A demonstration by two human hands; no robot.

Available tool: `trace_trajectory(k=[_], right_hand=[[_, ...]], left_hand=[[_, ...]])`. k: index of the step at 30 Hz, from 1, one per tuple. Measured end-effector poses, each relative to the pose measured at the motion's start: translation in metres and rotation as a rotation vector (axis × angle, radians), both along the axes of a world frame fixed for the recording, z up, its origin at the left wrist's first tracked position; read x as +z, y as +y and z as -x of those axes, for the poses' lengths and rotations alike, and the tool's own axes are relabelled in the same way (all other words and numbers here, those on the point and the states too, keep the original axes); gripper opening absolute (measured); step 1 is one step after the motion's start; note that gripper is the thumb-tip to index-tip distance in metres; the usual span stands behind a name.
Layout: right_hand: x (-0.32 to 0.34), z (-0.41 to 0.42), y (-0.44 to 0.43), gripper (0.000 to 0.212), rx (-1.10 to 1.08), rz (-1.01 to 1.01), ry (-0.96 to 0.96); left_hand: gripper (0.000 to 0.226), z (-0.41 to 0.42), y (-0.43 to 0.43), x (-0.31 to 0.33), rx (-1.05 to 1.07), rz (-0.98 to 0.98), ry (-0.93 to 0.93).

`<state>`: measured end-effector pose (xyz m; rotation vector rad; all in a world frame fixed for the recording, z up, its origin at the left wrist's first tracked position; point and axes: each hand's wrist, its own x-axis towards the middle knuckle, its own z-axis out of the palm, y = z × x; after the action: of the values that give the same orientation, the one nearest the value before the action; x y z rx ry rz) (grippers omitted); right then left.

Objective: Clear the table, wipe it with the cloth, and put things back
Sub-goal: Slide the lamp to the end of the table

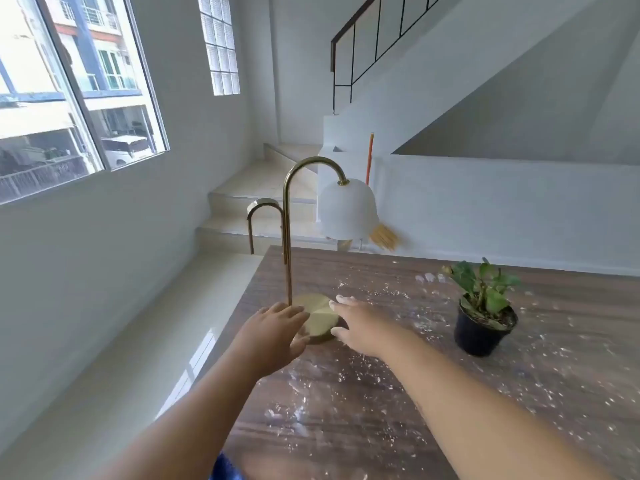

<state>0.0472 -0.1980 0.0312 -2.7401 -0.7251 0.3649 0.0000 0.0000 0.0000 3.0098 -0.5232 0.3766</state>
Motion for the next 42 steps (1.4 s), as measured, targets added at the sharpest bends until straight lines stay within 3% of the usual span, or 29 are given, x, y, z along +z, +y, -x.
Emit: trace_trajectory(k=[3,9,19,22,32,42], right_hand=[[-0.01,-0.005,0.008,0.062,-0.004,0.019,0.041],[-0.028,-0.028,0.02,0.061,-0.006,0.021,0.059],[-0.052,-0.076,0.06,0.06,-0.071,-0.085,-0.001],[-0.056,-0.087,0.073,0.06,-0.081,-0.063,-0.037],[-0.066,-0.13,0.108,0.065,-0.119,0.028,-0.064],[-0.062,-0.149,0.121,0.065,-0.138,0.084,-0.043]], left_hand=[[0.028,-0.006,0.006,-0.011,0.002,0.024,-0.02],[0.019,-0.02,0.015,-0.025,0.01,0.058,-0.105],[0.026,-0.077,0.046,-0.032,0.098,0.167,-0.083],[0.024,-0.096,0.054,-0.034,0.125,0.162,-0.058],[0.047,-0.144,0.067,-0.041,0.273,0.274,0.113],[0.041,-0.163,0.068,-0.045,0.333,0.414,0.125]])
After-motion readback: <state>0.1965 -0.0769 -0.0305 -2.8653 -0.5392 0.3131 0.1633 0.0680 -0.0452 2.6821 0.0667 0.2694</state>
